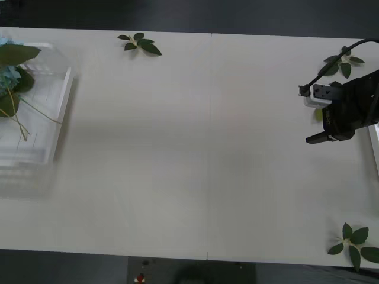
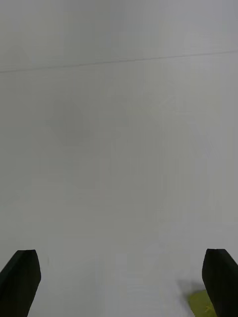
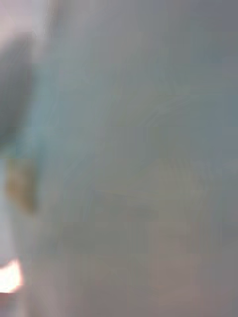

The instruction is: Put the red flowers into the right box and the blue flowers into the left box

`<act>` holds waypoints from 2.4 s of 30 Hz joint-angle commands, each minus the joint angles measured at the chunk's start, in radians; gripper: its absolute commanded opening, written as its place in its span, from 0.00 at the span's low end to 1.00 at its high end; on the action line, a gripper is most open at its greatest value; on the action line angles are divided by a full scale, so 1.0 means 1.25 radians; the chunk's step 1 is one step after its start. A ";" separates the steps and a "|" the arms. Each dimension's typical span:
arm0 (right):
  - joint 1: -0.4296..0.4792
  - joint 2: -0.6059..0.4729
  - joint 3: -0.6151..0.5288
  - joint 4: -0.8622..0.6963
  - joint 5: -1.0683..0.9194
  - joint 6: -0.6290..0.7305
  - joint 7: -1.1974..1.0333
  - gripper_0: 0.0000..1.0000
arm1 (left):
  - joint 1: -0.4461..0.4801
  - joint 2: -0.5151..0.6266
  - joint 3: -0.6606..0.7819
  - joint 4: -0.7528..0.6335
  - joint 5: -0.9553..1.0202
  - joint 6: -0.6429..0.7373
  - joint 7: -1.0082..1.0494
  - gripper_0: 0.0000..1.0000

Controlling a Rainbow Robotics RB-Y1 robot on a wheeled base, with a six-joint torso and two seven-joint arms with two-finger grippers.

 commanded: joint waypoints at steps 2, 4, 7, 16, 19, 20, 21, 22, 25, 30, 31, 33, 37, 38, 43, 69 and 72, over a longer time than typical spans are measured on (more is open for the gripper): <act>-0.026 -0.019 -0.010 -0.007 -0.006 -0.006 -0.008 0.96 | -0.027 0.065 0.029 0.112 -0.131 0.004 -0.123 0.00; -0.026 -0.019 -0.010 -0.007 -0.006 -0.006 -0.008 0.96 | -0.026 0.067 0.029 0.147 -0.207 -0.024 -0.166 0.00; -0.026 -0.019 -0.010 -0.007 -0.006 -0.006 -0.008 0.96 | -0.027 0.062 0.001 0.180 -0.268 -0.099 -0.182 0.00; -0.026 -0.019 -0.010 -0.007 -0.006 -0.006 -0.008 0.95 | -0.027 0.010 -0.230 0.185 -0.430 -0.312 0.019 0.00; -0.026 -0.019 -0.010 -0.007 -0.006 -0.006 -0.008 0.95 | -0.026 -0.027 -0.279 0.185 -0.485 -0.366 0.129 0.00; -0.026 -0.019 -0.010 -0.007 -0.006 -0.006 -0.008 0.95 | -0.021 -0.037 -0.287 0.186 -0.496 -0.379 0.164 0.00; -0.026 -0.019 -0.010 -0.007 -0.006 -0.006 -0.008 0.95 | -0.018 -0.048 -0.295 0.185 -0.504 -0.396 0.203 0.00; -0.026 -0.019 -0.010 -0.007 -0.006 -0.006 -0.008 0.95 | -0.015 -0.053 -0.297 0.185 -0.505 -0.405 0.219 0.00; -0.026 -0.019 -0.010 -0.007 -0.006 -0.006 -0.008 0.95 | 0.002 -0.072 -0.301 0.185 -0.500 -0.445 0.278 0.00; -0.026 -0.019 -0.010 -0.007 -0.006 -0.006 -0.008 0.95 | 0.045 -0.083 -0.303 0.185 -0.483 -0.535 0.305 0.00; -0.026 -0.019 -0.010 -0.007 -0.006 -0.006 -0.008 0.96 | 0.049 -0.083 -0.303 0.186 -0.483 -0.540 0.305 0.00; -0.026 -0.019 -0.010 -0.007 -0.006 -0.006 -0.008 0.96 | 0.049 -0.083 -0.303 0.185 -0.482 -0.544 0.302 0.00; -0.026 -0.019 -0.010 -0.007 -0.006 -0.006 -0.008 0.96 | 0.049 -0.083 -0.303 0.185 -0.469 -0.547 0.302 0.00; -0.026 -0.019 -0.010 -0.007 -0.006 -0.006 -0.008 0.96 | 0.049 -0.083 -0.303 0.186 -0.457 -0.547 0.303 0.00; -0.026 -0.019 -0.010 -0.007 -0.006 -0.006 -0.008 0.95 | 0.047 -0.084 -0.303 0.185 -0.464 -0.528 0.309 0.00; -0.026 -0.019 -0.010 -0.007 -0.006 -0.006 -0.008 0.95 | 0.317 -0.170 -0.282 0.185 -0.526 -1.000 0.351 0.00; -0.026 -0.019 -0.010 -0.007 -0.006 -0.006 -0.008 0.95 | 0.358 -0.183 -0.271 0.185 -0.532 -1.068 0.349 0.00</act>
